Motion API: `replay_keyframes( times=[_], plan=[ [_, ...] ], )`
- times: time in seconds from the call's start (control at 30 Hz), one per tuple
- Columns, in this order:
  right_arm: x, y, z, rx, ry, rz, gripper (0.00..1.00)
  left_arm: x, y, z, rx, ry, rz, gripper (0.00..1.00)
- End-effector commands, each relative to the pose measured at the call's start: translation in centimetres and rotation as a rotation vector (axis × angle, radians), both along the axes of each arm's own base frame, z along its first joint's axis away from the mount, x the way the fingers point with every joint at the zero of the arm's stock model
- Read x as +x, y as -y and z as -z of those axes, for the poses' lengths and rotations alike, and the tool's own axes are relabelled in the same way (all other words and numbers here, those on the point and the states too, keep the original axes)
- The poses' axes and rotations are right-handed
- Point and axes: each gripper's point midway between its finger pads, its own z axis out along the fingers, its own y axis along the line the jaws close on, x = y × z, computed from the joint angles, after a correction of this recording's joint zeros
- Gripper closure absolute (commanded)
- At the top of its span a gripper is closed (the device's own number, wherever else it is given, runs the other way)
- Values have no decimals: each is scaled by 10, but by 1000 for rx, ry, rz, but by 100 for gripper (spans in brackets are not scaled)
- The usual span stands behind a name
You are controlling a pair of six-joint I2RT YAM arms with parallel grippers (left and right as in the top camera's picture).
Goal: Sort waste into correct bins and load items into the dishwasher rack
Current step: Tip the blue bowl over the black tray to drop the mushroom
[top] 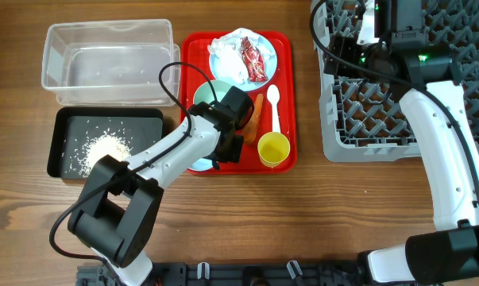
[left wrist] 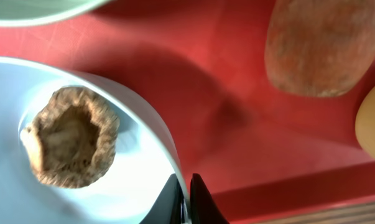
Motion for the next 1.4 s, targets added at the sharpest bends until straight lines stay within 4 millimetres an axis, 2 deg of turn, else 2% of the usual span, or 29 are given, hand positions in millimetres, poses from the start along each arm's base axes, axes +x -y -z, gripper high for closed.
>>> replay_keyframes(
  times=[0.0, 0.07, 0.13, 0.2, 0.3, 0.4, 0.5, 0.6, 0.73, 0.8, 0.9, 0.93, 1.03, 1.1, 1.2, 1.23, 1.3, 1.37],
  plan=[
    [1, -3, 8, -1, -19, -15, 23, -4, 13, -21, -74, -27, -17, 96],
    [1, -3, 8, -1, -18, -15, 23, 8, 20, -60, -123, 40, -29, 96],
    [1, -3, 8, -1, -19, -15, 23, 24, 19, -112, -196, 146, -59, 96],
    [1, -3, 8, -1, -19, -15, 23, 34, 1, -148, -251, 229, -139, 96],
    [1, -3, 8, -1, -19, -16, 23, 39, -42, -176, -325, 255, -284, 96],
    [1, -3, 8, -1, -18, -16, 23, 41, -91, -174, -368, 193, -438, 96],
    [1, -2, 8, -4, -18, -14, 23, 41, -128, -155, -467, 137, -525, 96],
    [1, -2, 8, -4, -17, -14, 23, 43, -151, -141, -678, 133, -552, 96],
    [1, -3, 8, -3, -18, -13, 23, 44, -184, -133, -951, 229, -583, 96],
    [1, -3, 8, -1, -18, -11, 23, 39, -199, -137, -1078, 304, -561, 96],
    [1, -3, 8, 2, -19, -12, 23, 32, -210, -157, -1233, 422, -477, 96],
    [1, -3, 8, 2, -19, -13, 23, 31, -220, -161, -1252, 457, -481, 96],
    [1, -3, 8, 1, -20, -13, 23, 28, -255, -152, -1262, 515, -564, 96],
    [1, -3, 8, 1, -20, -13, 23, 27, -264, -151, -1321, 545, -555, 96],
    [0, -3, 8, 1, -22, -13, 22, 31, -281, -121, -1341, 522, -616, 96],
    [0, -3, 8, 1, -22, -13, 22, 32, -281, -116, -1403, 511, -621, 96],
    [0, -3, 8, 1, -22, -12, 22, 34, -282, -118, -1503, 517, -605, 96],
    [0, -3, 8, 1, -23, -13, 22, 34, -282, -115, -1508, 509, -614, 96]
  ],
)
